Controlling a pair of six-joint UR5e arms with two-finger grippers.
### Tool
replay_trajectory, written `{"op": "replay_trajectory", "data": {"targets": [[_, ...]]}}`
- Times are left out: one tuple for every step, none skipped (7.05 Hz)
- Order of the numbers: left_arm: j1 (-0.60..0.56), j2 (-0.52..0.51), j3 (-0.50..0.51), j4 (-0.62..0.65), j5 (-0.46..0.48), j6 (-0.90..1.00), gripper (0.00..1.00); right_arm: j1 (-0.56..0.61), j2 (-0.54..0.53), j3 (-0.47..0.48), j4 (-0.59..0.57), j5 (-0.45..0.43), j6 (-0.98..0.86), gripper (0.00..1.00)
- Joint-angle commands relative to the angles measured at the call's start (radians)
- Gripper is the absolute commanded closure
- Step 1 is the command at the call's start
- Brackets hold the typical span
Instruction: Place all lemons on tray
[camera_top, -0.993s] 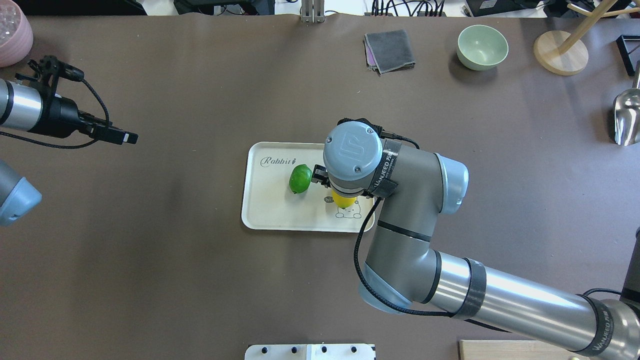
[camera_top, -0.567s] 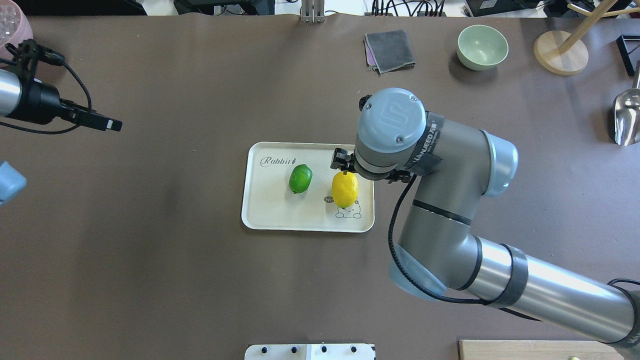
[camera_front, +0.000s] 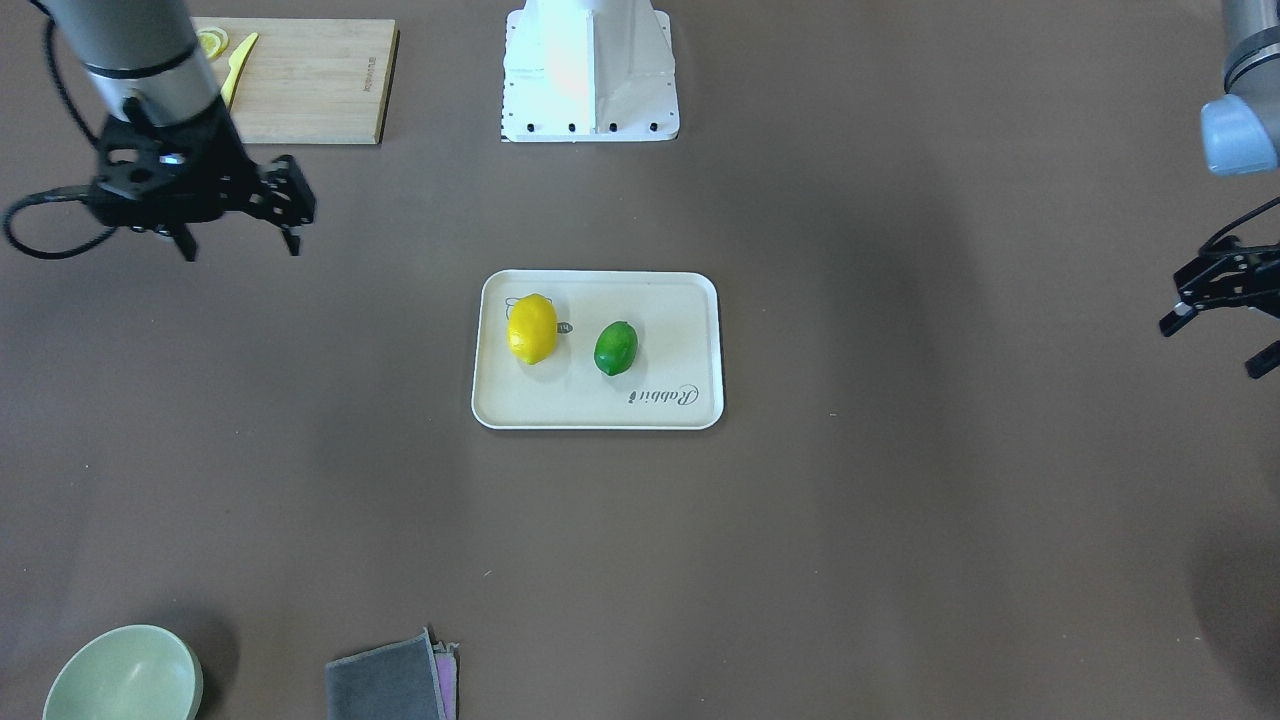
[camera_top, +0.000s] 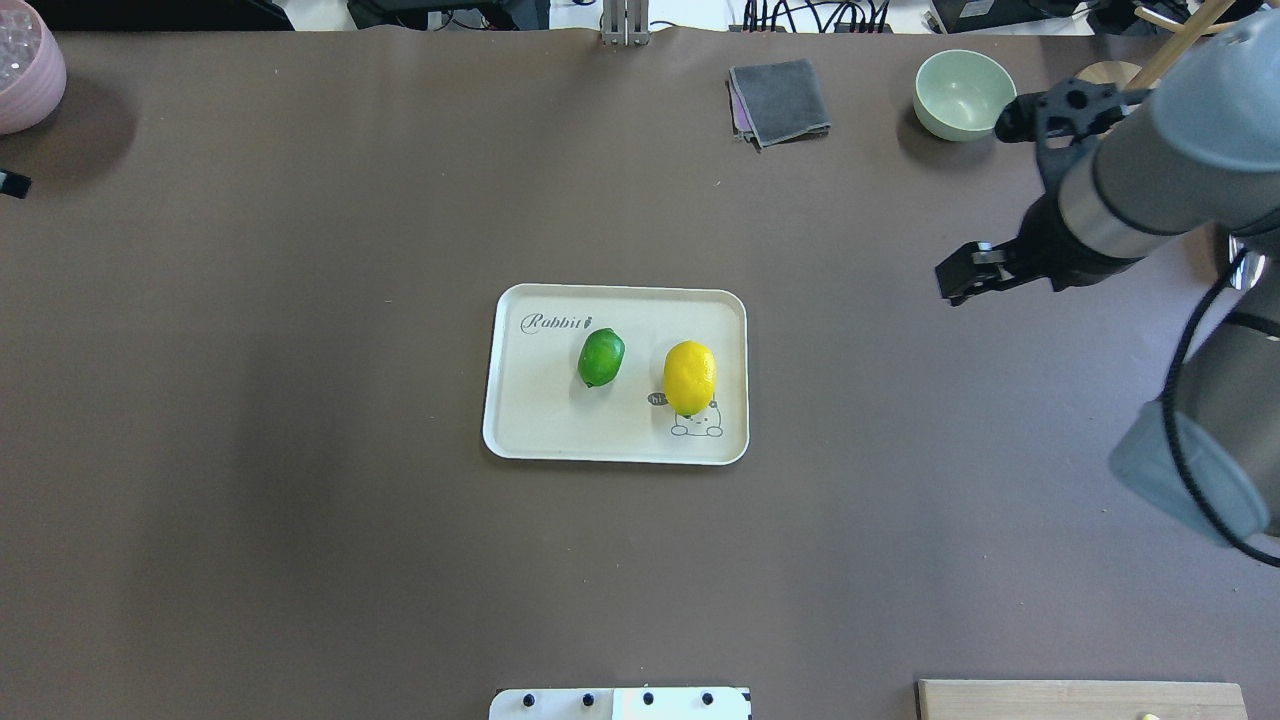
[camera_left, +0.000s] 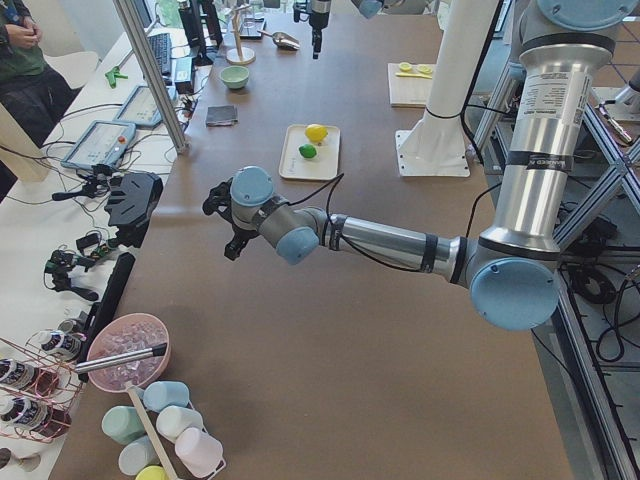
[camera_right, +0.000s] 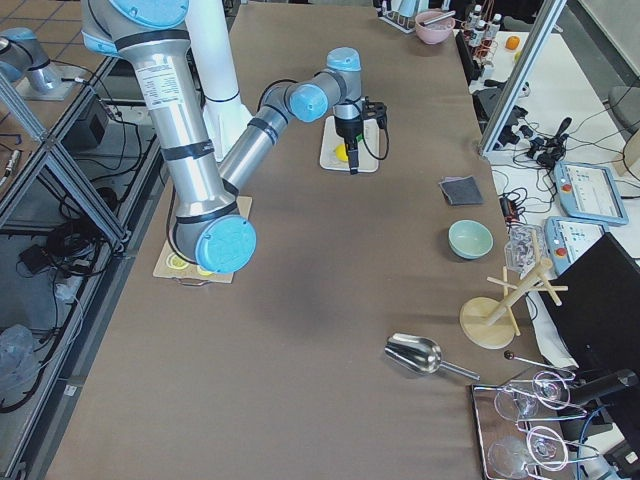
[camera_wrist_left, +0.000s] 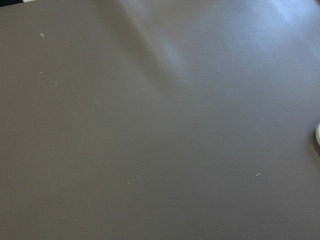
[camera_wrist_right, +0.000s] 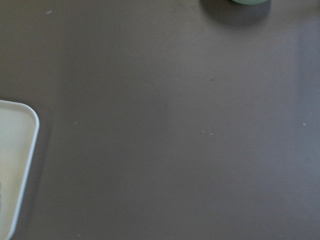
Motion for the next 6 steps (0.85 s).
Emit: {"op": "replay_trajectory", "data": {"targets": [[-0.185,0.007,-0.056,0.45,0.048,0.456,0.01,0.284,-0.219,0.039,-0.06,0.178,-0.396,0.0],[-0.221,0.042,-0.072,0.544,0.152,0.552,0.01,0.41,-0.328,0.021,-0.06,0.2,-0.605,0.0],[-0.221,0.135,-0.079,0.536,0.201,0.55,0.01,0.504,-0.387,-0.06,-0.059,0.2,-0.825,0.0],[-0.227,0.209,-0.095,0.495,0.191,0.555,0.01,0.564,-0.419,-0.167,-0.055,0.197,-0.889,0.0],[-0.226,0.248,-0.134,0.47,0.155,0.473,0.01,0.615,-0.421,-0.276,-0.042,0.2,-0.893,0.0],[-0.226,0.25,-0.142,0.459,0.119,0.308,0.01,0.659,-0.427,-0.31,-0.005,0.243,-0.894,0.0]]}}
